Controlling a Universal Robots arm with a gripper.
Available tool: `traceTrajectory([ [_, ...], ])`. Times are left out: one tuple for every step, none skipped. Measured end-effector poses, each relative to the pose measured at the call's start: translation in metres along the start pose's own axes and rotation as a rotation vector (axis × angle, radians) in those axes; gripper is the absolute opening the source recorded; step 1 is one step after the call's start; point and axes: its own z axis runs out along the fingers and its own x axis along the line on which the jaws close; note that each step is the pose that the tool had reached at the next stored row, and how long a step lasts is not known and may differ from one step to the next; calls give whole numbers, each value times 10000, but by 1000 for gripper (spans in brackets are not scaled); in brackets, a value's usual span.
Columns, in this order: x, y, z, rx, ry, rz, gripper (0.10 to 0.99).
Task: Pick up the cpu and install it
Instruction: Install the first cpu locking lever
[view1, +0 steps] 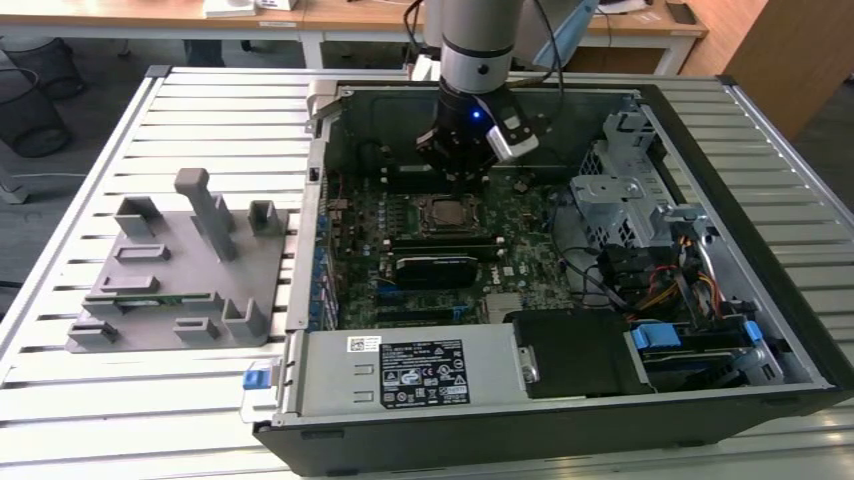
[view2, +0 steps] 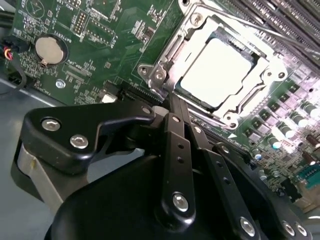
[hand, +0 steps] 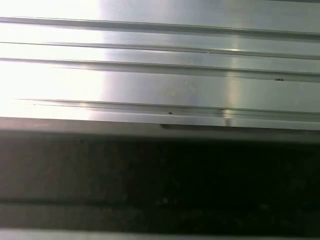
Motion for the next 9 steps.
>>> traceTrajectory([
  [0, -8, 0, 1, 0, 0, 106],
  [1, -15, 0, 0, 0, 0, 106],
  [1, -23, 0, 0, 0, 0, 106],
  [1, -30, 0, 1, 0, 0, 106],
  [1, -37, -1, 1, 0, 1, 106],
  [1, -44, 0, 0, 0, 1, 106],
  [1, -48, 0, -2, -1, 0, 106],
  [2, -51, 0, -2, -1, 1, 106],
  [2, -53, 0, -2, -1, 1, 106],
])
